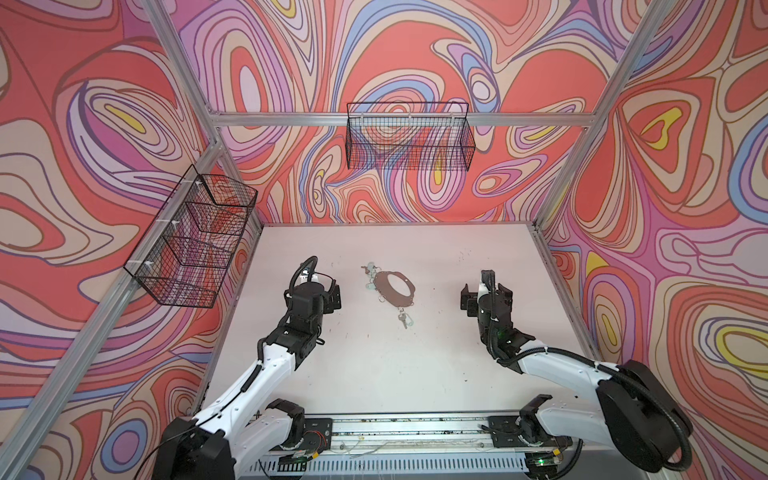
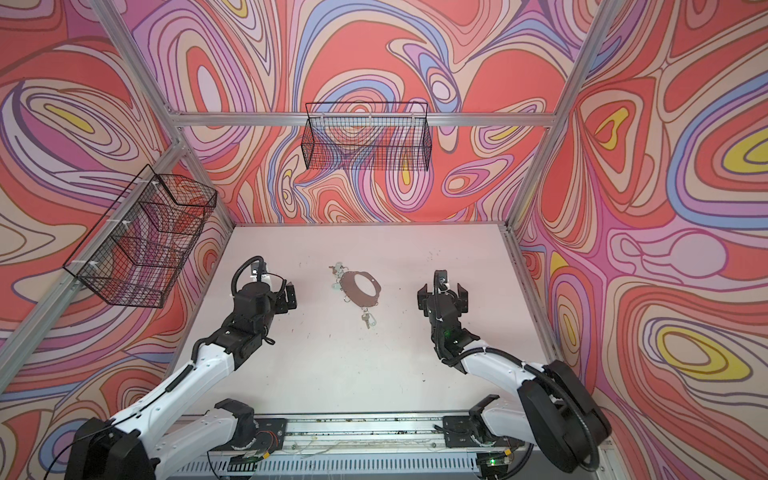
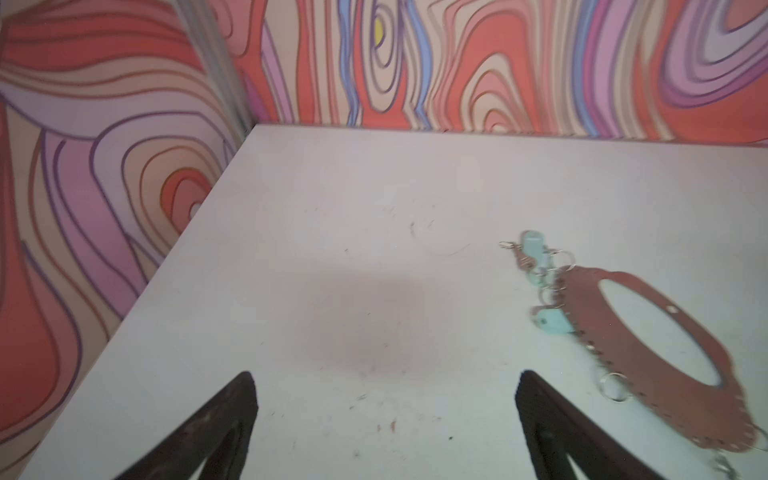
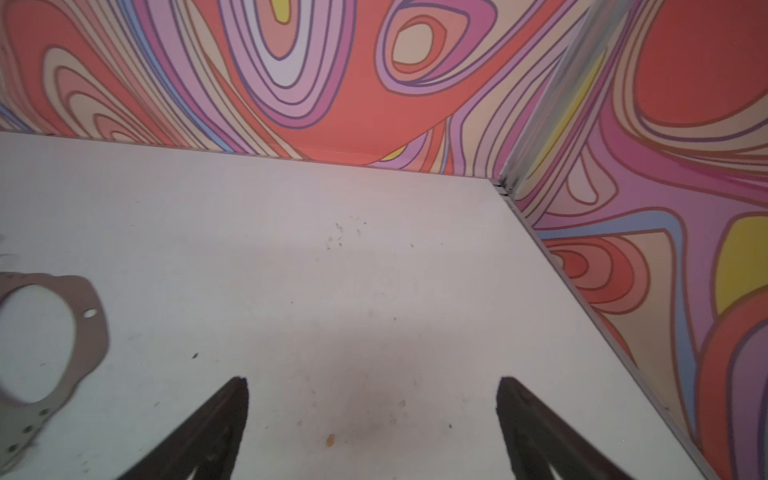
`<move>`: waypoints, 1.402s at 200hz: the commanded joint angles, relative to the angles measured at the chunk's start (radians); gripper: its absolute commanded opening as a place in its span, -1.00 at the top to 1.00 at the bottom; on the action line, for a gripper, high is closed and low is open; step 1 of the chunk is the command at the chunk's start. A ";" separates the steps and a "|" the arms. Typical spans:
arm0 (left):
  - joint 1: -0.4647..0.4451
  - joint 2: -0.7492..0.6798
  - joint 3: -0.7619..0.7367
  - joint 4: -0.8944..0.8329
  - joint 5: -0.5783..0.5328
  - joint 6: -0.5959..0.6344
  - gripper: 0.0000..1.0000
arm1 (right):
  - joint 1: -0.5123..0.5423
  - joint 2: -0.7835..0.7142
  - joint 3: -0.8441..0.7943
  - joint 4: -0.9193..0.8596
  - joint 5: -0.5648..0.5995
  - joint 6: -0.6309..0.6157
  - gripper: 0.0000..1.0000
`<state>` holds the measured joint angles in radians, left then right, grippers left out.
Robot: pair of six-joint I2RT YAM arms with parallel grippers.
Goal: Put the keys on the keyring
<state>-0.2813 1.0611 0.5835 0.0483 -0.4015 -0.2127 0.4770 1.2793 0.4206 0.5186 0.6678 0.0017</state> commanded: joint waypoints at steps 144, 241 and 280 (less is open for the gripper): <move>0.226 0.441 -0.172 0.741 0.241 0.208 -1.00 | -0.332 0.441 -0.109 0.783 -0.333 -0.033 -0.96; 0.251 0.481 -0.206 0.841 0.338 0.217 -1.00 | -0.360 0.439 -0.061 0.686 -0.316 0.009 -0.96; 0.251 0.478 -0.205 0.837 0.337 0.216 -1.00 | -0.360 0.439 -0.058 0.683 -0.316 0.008 -0.96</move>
<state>-0.0376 1.5356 0.3836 0.8440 -0.0780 -0.0025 0.1192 1.7256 0.3546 1.1976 0.3470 0.0093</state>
